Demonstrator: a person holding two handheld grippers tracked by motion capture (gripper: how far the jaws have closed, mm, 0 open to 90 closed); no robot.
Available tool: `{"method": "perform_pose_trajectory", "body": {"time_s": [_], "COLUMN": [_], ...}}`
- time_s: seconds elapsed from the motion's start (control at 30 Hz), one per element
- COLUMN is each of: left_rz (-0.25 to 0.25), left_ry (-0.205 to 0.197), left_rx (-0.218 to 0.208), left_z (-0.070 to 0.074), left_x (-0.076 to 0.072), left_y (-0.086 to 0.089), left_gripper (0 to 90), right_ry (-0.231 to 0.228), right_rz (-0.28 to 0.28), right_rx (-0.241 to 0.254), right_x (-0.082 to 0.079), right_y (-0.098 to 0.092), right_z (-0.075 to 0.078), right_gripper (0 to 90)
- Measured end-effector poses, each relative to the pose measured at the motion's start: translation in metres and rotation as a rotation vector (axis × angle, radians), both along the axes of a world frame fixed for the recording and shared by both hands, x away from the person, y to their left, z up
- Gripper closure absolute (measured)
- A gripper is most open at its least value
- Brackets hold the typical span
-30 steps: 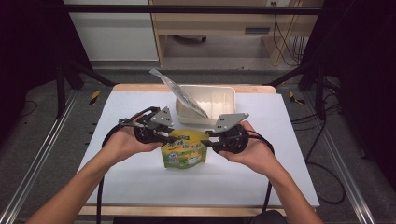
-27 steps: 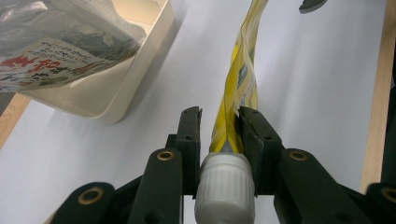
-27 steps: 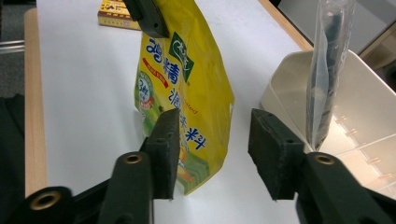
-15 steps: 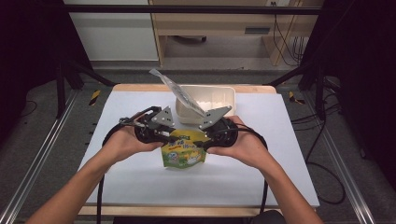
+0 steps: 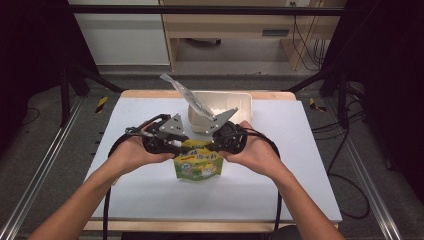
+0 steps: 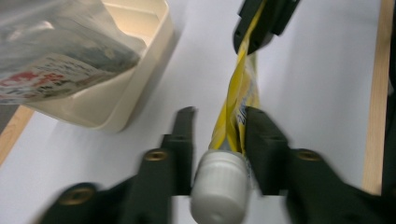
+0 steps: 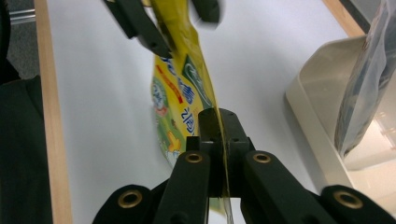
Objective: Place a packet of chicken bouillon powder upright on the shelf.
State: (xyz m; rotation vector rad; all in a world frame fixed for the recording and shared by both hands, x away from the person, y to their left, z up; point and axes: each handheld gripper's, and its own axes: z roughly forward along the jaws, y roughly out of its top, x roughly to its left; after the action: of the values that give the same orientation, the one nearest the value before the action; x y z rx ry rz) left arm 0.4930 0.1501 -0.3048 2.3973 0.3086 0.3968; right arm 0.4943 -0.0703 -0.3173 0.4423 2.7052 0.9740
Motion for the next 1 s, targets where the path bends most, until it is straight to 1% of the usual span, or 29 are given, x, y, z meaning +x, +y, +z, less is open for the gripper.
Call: {"method": "perform_pose_trajectory", "body": {"time_s": [0.07,0.1,0.13,0.17,0.2,0.33,0.37,0.4,0.43,0.47,0.5,0.53,0.63,0.67,0.73,0.8,0.9,0.93,1.0], "left_rz": [0.030,0.042,0.052,0.064,0.084,0.151,0.168,0.168,0.199,0.216,0.216,0.248,0.273,0.277,0.283,0.294,0.317,0.326,0.347], "left_ry": [-0.032,-0.035,-0.036,-0.049,-0.053,-0.046,-0.048,-0.048,-0.037,-0.036,-0.036,-0.042,-0.033,-0.034,-0.027,-0.031,-0.020,-0.019,-0.030], "left_rx": [-0.044,-0.073,-0.093,-0.089,-0.094,-0.101,-0.103,-0.103,-0.101,-0.100,-0.100,-0.101,-0.142,-0.146,-0.149,-0.149,-0.178,-0.178,-0.163], "left_z": [0.003,0.004,0.003,0.003,0.000,-0.016,-0.020,-0.020,-0.029,-0.034,-0.034,-0.042,-0.054,-0.059,-0.069,-0.078,-0.090,-0.094,-0.102], "left_x": [-0.002,-0.004,-0.005,-0.006,-0.007,-0.010,-0.010,-0.010,-0.010,-0.011,-0.011,-0.012,-0.014,-0.014,-0.015,-0.016,-0.017,-0.018,-0.020], "left_y": [0.006,0.008,0.011,0.015,0.017,0.026,0.028,0.028,0.031,0.032,0.032,0.033,0.034,0.034,0.034,0.035,0.036,0.036,0.037], "left_gripper": [34.4,28.6,25.8,23.6,19.8,11.6,11.1,10.3,9.4,8.7,8.7,8.5,7.8,7.8,7.1,7.0,6.9,6.9,7.0], "right_ry": [-0.001,-0.004,-0.003,-0.003,0.000,0.018,0.024,0.025,0.029,0.027,0.032,0.031,0.034,0.032,0.029,0.027,0.027,0.027,0.026], "right_rz": [-0.014,-0.020,-0.031,-0.046,-0.058,-0.113,-0.128,-0.141,-0.155,-0.164,-0.183,-0.194,-0.234,-0.242,-0.278,-0.313,-0.349,-0.363,-0.389], "right_rx": [-0.013,-0.014,-0.014,-0.009,-0.004,0.023,0.028,0.029,0.033,0.033,0.037,0.040,0.034,0.034,0.031,0.034,0.030,0.026,0.019], "right_x": [-0.003,-0.004,-0.006,-0.007,-0.008,-0.007,-0.007,-0.006,-0.006,-0.005,-0.005,-0.005,-0.004,-0.003,-0.003,-0.003,-0.002,-0.001,0.002], "right_y": [-0.003,-0.006,-0.010,-0.014,-0.018,-0.039,-0.044,-0.049,-0.054,-0.059,-0.063,-0.068,-0.081,-0.085,-0.094,-0.102,-0.110,-0.113,-0.116], "right_z": [0.004,0.006,0.008,0.011,0.013,0.020,0.022,0.023,0.024,0.025,0.026,0.027,0.031,0.032,0.034,0.038,0.042,0.043,0.046], "right_gripper": [90.0,90.0,90.0,90.0,90.0,90.0,90.0,90.0,90.0,90.0,90.0,90.0,90.0,90.0,90.0,90.0,90.0,90.0,90.0]}}
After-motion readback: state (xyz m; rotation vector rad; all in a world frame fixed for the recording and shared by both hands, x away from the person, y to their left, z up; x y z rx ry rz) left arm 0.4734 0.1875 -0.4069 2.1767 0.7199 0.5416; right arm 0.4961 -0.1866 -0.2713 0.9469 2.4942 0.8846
